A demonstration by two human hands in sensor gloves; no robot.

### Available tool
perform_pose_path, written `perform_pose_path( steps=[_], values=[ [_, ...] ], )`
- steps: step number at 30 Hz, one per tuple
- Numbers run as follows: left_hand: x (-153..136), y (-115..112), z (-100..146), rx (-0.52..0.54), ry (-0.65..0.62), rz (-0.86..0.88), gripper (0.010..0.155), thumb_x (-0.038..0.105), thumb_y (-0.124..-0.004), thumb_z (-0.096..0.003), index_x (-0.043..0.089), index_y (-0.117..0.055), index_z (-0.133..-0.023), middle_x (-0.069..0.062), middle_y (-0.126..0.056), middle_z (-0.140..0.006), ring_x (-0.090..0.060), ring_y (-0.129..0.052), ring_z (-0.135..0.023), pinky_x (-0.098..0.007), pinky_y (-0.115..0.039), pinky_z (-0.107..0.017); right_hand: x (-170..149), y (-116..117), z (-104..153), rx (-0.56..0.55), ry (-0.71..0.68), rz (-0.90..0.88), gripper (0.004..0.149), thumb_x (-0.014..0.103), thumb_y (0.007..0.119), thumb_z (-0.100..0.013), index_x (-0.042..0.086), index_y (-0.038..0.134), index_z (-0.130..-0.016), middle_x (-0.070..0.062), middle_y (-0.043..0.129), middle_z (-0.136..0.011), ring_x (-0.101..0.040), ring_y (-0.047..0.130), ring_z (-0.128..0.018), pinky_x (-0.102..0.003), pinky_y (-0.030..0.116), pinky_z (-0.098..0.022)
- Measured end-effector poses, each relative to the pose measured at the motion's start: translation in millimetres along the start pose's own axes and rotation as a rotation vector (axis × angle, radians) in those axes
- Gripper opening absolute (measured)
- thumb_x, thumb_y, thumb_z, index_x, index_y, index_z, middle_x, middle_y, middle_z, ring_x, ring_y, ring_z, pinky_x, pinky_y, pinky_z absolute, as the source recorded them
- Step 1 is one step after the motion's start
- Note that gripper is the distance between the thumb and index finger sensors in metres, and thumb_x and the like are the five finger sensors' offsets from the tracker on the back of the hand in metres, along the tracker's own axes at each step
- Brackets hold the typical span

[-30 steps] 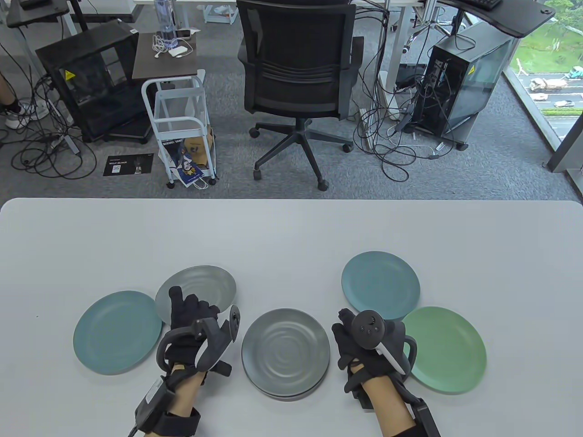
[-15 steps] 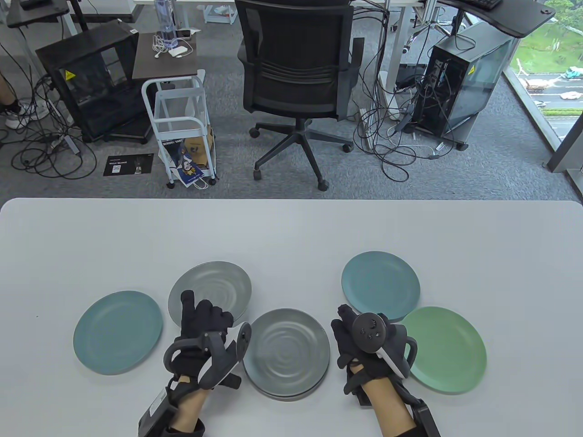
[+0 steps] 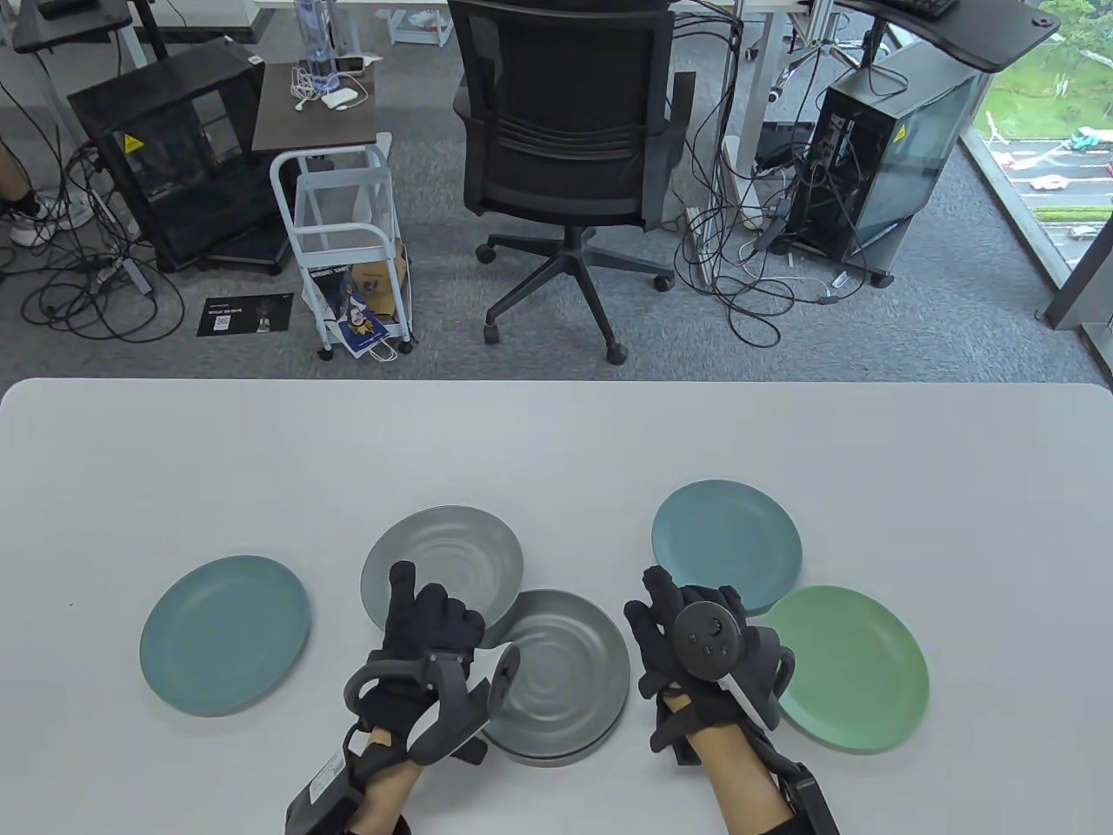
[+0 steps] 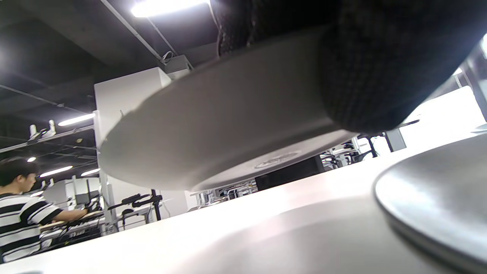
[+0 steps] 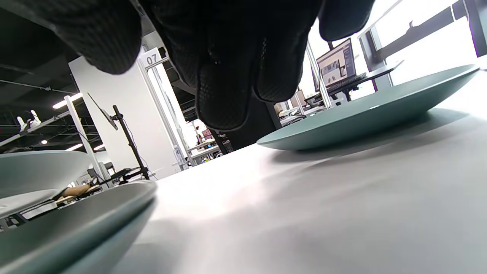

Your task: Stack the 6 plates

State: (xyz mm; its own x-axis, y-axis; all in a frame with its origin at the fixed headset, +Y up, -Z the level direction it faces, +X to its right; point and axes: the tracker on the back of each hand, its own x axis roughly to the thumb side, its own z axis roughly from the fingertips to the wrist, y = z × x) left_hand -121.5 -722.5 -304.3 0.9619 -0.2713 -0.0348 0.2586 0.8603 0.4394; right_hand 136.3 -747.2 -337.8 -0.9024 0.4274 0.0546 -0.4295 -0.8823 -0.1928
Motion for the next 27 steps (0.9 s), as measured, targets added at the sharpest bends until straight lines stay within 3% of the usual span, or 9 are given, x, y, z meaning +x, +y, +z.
perform_pose_path(
  steps=[5,11,18,27],
  values=[
    [12.5,5.3,1.6,0.008,-0.052,-0.003,0.035,0.047,-0.1,-0.0231,0.037,-0.095,-0.056,0.013,-0.099,-0.054,-0.001,-0.087,-0.08,-0.045,-0.039,-0.09,8.0,-1.5,1.7,0.012,-0.004,-0.065,0.061,0.062,0.064,-0.053,0.026,0.062,-0.102,0.006,0.087,-0.085,-0.027,0.072,-0.093,-0.057,0.042,-0.078],
    [20.0,11.3,5.1,0.026,-0.08,0.002,0.035,0.048,-0.1,-0.0227,0.037,-0.096,-0.056,0.014,-0.099,-0.053,-0.001,-0.088,-0.079,-0.045,-0.04,-0.09,14.3,2.2,2.5,0.051,-0.007,-0.113,0.063,0.062,0.064,-0.053,0.024,0.061,-0.103,0.006,0.088,-0.082,-0.027,0.073,-0.091,-0.057,0.042,-0.078],
    [35.1,19.5,8.7,0.062,-0.134,-0.003,0.035,0.048,-0.1,-0.0222,0.037,-0.096,-0.055,0.014,-0.099,-0.053,0.0,-0.088,-0.079,-0.045,-0.041,-0.09,22.4,8.1,-1.4,0.083,0.005,-0.176,0.063,0.061,0.063,-0.054,0.021,0.062,-0.102,0.008,0.09,-0.069,-0.026,0.078,-0.087,-0.057,0.044,-0.077],
    [47.6,27.0,14.1,0.08,-0.183,0.007,0.035,0.048,-0.1,-0.022,0.037,-0.096,-0.055,0.014,-0.099,-0.052,0.0,-0.089,-0.078,-0.045,-0.041,-0.09,23.3,14.6,-3.6,0.131,0.031,-0.238,0.068,0.061,0.062,-0.055,0.018,0.05,-0.106,0.007,0.089,-0.072,-0.028,0.075,-0.089,-0.057,0.043,-0.077]
  ],
)
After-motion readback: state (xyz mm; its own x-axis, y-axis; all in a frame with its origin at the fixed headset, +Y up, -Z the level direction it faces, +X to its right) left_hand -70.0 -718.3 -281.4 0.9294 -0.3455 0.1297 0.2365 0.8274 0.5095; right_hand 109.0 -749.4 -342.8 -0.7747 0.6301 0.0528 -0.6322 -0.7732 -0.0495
